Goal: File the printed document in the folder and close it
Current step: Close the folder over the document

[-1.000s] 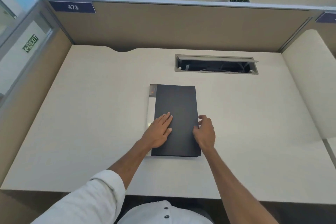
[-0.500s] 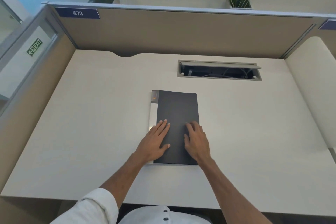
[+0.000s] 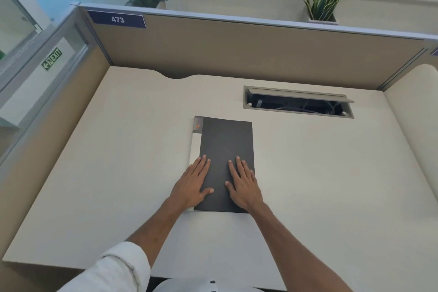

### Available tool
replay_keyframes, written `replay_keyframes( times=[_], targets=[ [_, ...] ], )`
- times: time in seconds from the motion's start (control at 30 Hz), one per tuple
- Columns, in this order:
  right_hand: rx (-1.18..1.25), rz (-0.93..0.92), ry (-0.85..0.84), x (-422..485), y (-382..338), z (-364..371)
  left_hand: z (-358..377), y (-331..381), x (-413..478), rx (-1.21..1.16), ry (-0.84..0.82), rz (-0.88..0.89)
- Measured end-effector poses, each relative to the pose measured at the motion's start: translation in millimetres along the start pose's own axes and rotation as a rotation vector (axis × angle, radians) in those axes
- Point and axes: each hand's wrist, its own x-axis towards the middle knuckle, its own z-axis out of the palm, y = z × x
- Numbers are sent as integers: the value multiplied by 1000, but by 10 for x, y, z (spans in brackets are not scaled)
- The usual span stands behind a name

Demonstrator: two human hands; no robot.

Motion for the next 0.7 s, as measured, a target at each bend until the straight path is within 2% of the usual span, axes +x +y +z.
replay_keyframes(
  times=[0.37,0.7],
  targets=[
    [8,-11,-24,736,-330,-214,-307,-588,438,-6,33,-7],
    [9,16,-16,1380,-367,-468,-619,-815,1047,-4,58,-1]
  ],
)
